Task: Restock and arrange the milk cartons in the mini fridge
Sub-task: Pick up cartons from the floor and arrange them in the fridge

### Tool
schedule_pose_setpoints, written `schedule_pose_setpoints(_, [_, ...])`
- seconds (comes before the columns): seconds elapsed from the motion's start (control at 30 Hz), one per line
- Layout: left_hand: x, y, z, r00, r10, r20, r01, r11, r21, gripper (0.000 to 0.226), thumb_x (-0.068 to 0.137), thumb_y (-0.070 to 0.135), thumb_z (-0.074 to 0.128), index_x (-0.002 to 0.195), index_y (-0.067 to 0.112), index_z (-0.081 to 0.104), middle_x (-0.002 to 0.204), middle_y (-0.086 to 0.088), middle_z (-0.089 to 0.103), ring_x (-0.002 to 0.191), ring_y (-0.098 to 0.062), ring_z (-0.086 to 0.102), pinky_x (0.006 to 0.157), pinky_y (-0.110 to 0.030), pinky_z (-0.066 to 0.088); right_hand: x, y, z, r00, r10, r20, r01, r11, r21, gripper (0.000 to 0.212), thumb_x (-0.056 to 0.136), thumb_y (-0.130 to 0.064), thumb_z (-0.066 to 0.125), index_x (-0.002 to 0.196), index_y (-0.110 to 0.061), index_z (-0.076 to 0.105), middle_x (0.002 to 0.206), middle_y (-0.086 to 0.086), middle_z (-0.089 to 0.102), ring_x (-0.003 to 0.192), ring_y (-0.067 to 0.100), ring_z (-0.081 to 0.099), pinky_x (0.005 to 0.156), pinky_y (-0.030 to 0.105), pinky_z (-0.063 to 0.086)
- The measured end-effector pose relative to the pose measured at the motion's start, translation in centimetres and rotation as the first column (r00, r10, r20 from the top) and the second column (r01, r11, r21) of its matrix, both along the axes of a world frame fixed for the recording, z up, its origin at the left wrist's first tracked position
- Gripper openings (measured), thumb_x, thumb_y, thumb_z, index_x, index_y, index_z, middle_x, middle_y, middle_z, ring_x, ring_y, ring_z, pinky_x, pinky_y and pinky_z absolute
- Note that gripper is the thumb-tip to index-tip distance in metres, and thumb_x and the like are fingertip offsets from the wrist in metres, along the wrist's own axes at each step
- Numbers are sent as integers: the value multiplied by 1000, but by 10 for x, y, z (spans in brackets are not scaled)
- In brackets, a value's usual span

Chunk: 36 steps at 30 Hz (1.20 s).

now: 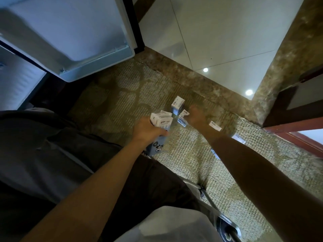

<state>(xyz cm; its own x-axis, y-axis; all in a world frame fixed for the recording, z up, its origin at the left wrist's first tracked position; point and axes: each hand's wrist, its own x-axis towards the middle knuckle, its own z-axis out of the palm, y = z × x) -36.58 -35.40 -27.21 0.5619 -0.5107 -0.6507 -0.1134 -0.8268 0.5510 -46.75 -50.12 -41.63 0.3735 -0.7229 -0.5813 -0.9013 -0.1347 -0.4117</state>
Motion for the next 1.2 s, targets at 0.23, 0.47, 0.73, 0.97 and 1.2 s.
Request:
schedule_pose_setpoints(0.23, [4, 4, -3, 997, 61, -46, -60, 998, 31, 36, 68, 8, 79, 103, 4, 70, 105, -10, 71, 84, -14, 59, 63, -24, 47, 5, 10, -21, 971, 168, -172, -172, 985, -7, 44, 91, -21, 56, 132, -12, 43, 130, 16, 54, 121, 33, 52, 97, 39, 44])
schedule_pose_setpoints(0.47, [6, 6, 3, 990, 129, -51, -129, 992, -1, 39, 69, 7, 78, 106, 6, 69, 107, -9, 70, 88, -16, 60, 68, -25, 47, -5, 8, 3, 948, 288, -136, -297, 953, -53, 47, 87, -21, 62, 128, -5, 46, 125, 19, 57, 115, 33, 56, 92, 38, 46])
schedule_pose_setpoints(0.73, [12, 3, 38, 980, 201, -7, -200, 972, -122, 36, 69, 6, 78, 104, 5, 68, 102, -8, 69, 87, -17, 62, 65, -26, 51, 5, 10, 98, 903, 414, 114, -388, 901, -193, 43, 82, -21, 69, 122, -10, 58, 120, 16, 65, 105, 28, 64, 82, 35, 53])
schedule_pose_setpoints(0.97, [57, 15, 103, 907, 400, 132, -336, 876, -346, 49, 70, 10, 78, 117, 9, 64, 119, -9, 67, 107, -20, 63, 83, -26, 48, 64, 29, 226, 790, 504, 349, -380, 850, -366, 32, 76, -15, 68, 107, -12, 65, 101, 7, 69, 84, 18, 61, 66, 28, 51])
schedule_pose_setpoints(1.2, [136, 62, 178, 775, 603, 187, -419, 713, -562, 43, 67, 11, 79, 108, 11, 68, 98, -1, 69, 87, -16, 64, 69, -28, 56, 157, 75, 314, 594, 666, 452, -475, 743, -472, 24, 82, -20, 66, 105, -12, 67, 108, 8, 69, 90, 16, 61, 61, 26, 47])
